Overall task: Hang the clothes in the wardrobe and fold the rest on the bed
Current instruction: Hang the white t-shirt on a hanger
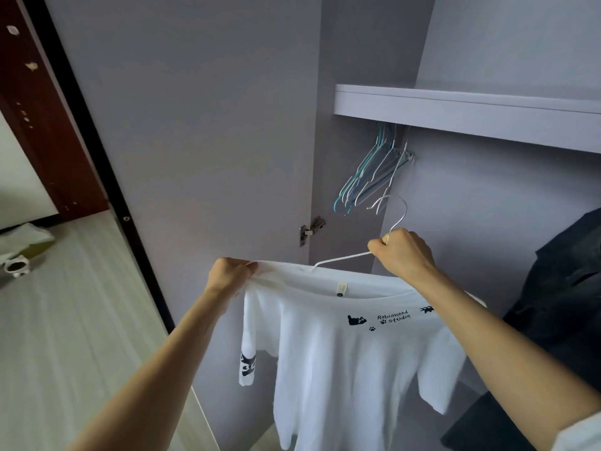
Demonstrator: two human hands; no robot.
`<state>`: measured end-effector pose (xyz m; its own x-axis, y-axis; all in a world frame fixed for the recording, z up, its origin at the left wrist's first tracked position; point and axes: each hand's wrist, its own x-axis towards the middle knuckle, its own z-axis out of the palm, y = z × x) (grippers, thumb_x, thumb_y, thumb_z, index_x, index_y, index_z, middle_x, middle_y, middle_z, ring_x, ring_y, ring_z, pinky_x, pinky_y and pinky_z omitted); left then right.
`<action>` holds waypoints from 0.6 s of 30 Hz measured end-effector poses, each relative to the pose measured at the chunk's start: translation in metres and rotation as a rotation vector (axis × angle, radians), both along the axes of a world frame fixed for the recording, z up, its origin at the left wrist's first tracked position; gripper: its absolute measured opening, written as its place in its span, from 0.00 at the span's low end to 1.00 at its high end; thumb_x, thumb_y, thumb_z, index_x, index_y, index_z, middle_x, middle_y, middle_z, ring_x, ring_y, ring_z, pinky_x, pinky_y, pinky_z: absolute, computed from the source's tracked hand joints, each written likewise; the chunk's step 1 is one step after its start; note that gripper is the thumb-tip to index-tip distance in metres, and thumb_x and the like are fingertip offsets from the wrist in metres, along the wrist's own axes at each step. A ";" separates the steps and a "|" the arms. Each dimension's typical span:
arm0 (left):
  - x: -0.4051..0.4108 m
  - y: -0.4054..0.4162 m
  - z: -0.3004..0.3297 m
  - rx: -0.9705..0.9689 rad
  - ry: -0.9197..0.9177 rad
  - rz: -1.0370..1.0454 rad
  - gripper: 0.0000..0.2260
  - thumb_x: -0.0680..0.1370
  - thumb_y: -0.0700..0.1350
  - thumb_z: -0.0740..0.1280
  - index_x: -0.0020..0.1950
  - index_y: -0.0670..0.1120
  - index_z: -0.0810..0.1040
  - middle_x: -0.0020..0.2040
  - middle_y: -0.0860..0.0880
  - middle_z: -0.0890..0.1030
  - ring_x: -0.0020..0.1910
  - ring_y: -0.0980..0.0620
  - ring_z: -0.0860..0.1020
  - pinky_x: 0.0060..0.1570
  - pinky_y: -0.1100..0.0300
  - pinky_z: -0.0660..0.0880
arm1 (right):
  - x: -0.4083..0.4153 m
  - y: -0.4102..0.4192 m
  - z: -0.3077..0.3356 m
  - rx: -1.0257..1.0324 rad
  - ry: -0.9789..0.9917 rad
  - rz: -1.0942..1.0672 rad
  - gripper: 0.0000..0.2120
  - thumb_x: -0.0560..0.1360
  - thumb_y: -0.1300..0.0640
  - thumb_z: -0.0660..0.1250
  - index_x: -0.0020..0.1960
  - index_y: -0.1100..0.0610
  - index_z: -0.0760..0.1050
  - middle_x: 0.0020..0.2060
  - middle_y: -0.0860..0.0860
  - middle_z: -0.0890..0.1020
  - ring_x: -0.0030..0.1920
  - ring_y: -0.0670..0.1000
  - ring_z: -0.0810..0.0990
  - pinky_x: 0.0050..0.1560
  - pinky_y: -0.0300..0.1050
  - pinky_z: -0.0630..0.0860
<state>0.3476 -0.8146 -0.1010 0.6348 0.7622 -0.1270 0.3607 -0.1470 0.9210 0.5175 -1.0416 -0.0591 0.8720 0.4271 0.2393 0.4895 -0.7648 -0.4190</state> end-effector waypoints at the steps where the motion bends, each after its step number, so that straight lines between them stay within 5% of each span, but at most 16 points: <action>1: 0.002 -0.005 0.003 0.076 0.006 0.000 0.07 0.76 0.40 0.66 0.38 0.44 0.77 0.33 0.47 0.69 0.34 0.49 0.65 0.35 0.59 0.62 | -0.002 0.001 -0.001 -0.036 -0.018 0.014 0.20 0.70 0.56 0.62 0.25 0.57 0.55 0.22 0.52 0.58 0.27 0.53 0.57 0.28 0.43 0.58; 6: 0.014 -0.035 0.018 0.458 0.128 -0.082 0.18 0.76 0.43 0.63 0.29 0.42 0.60 0.27 0.48 0.65 0.38 0.39 0.60 0.34 0.56 0.63 | -0.019 0.017 -0.008 -0.048 -0.087 0.113 0.21 0.74 0.57 0.60 0.27 0.56 0.53 0.23 0.53 0.58 0.30 0.58 0.59 0.31 0.47 0.58; 11: 0.017 -0.054 0.016 0.506 0.074 -0.236 0.14 0.74 0.39 0.62 0.31 0.42 0.60 0.30 0.46 0.63 0.36 0.50 0.58 0.35 0.59 0.60 | -0.025 0.018 -0.015 -0.010 -0.096 0.159 0.22 0.76 0.56 0.59 0.28 0.56 0.51 0.25 0.53 0.55 0.33 0.57 0.58 0.32 0.48 0.56; 14: 0.011 -0.053 0.015 0.477 -0.025 -0.336 0.08 0.76 0.43 0.66 0.48 0.41 0.82 0.35 0.48 0.73 0.36 0.49 0.67 0.41 0.63 0.65 | -0.018 0.009 -0.019 0.155 -0.086 0.118 0.23 0.76 0.57 0.61 0.28 0.56 0.51 0.26 0.52 0.54 0.34 0.55 0.56 0.33 0.48 0.56; 18: 0.002 -0.036 0.006 0.570 -0.021 -0.347 0.18 0.77 0.48 0.68 0.66 0.50 0.75 0.58 0.47 0.74 0.58 0.47 0.73 0.58 0.60 0.68 | -0.013 -0.003 -0.024 0.312 -0.129 0.096 0.26 0.77 0.58 0.63 0.26 0.53 0.51 0.23 0.51 0.53 0.33 0.54 0.55 0.33 0.47 0.56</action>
<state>0.3498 -0.8509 -0.0952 0.8536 0.4571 0.2499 0.1875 -0.7171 0.6713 0.5043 -1.0449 -0.0829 0.7856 0.3948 0.4764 0.6170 -0.5578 -0.5552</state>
